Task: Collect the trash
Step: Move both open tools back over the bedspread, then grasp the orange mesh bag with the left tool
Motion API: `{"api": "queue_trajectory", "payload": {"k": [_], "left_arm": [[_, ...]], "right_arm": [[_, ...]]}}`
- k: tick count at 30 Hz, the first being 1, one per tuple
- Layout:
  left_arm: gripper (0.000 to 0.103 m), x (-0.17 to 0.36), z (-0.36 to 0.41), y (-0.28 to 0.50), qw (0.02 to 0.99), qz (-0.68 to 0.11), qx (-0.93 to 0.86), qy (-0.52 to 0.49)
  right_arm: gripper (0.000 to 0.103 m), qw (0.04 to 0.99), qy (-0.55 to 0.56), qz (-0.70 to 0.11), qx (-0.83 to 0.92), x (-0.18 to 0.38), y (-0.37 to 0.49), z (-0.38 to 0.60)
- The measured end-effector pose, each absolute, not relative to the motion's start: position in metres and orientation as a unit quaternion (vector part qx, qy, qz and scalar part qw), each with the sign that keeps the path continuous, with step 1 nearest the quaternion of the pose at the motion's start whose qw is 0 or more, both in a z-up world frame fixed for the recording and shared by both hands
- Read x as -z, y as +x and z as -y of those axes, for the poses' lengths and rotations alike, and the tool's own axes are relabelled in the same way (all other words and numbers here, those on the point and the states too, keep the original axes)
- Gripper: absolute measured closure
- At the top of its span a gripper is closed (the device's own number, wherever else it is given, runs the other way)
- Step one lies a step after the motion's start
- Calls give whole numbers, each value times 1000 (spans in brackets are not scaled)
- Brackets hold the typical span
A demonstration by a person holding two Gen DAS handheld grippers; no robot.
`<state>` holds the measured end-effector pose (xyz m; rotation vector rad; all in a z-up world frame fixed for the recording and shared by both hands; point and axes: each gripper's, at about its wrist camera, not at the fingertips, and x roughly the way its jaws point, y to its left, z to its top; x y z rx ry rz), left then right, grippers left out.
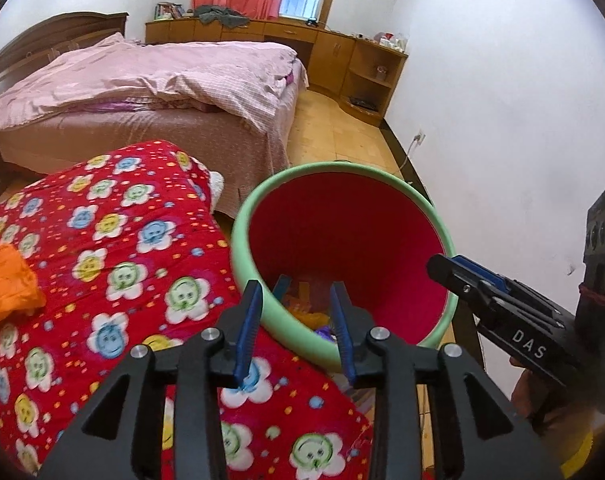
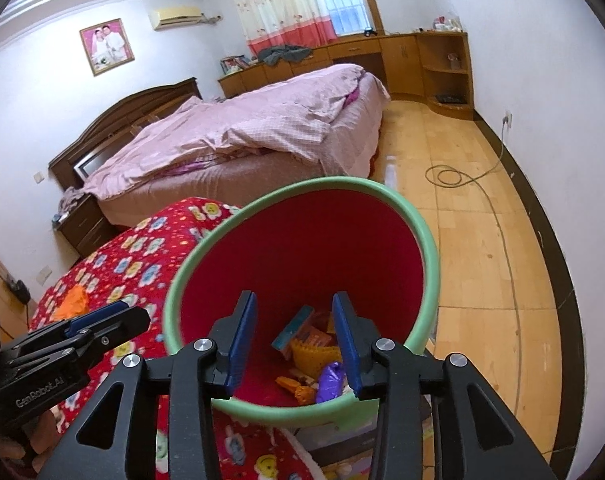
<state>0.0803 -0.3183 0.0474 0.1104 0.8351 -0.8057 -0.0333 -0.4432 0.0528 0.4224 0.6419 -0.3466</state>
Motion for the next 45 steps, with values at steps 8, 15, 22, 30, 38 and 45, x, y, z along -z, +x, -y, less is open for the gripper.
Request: {"api": "queue_trajectory", "payload": {"k": [8, 15, 22, 30, 38, 45], "left_arm": [[67, -68, 271, 69, 855, -385, 345, 45], [67, -81, 222, 67, 872, -382, 304, 28], [67, -93, 173, 74, 891, -372, 261, 15], [66, -94, 129, 96, 904, -369, 214, 14], [62, -81, 96, 134, 908, -383, 168, 11], [57, -57, 91, 177, 902, -402, 155, 16]], "right_arm": [[55, 923, 199, -300, 137, -75, -42, 410], [52, 930, 191, -294, 111, -93, -45, 377], [45, 935, 175, -295, 88, -105, -39, 346], [45, 938, 163, -299, 63, -108, -18, 316], [45, 934, 155, -320, 44, -98, 18, 298], [45, 928, 151, -339, 37, -86, 53, 291]]}}
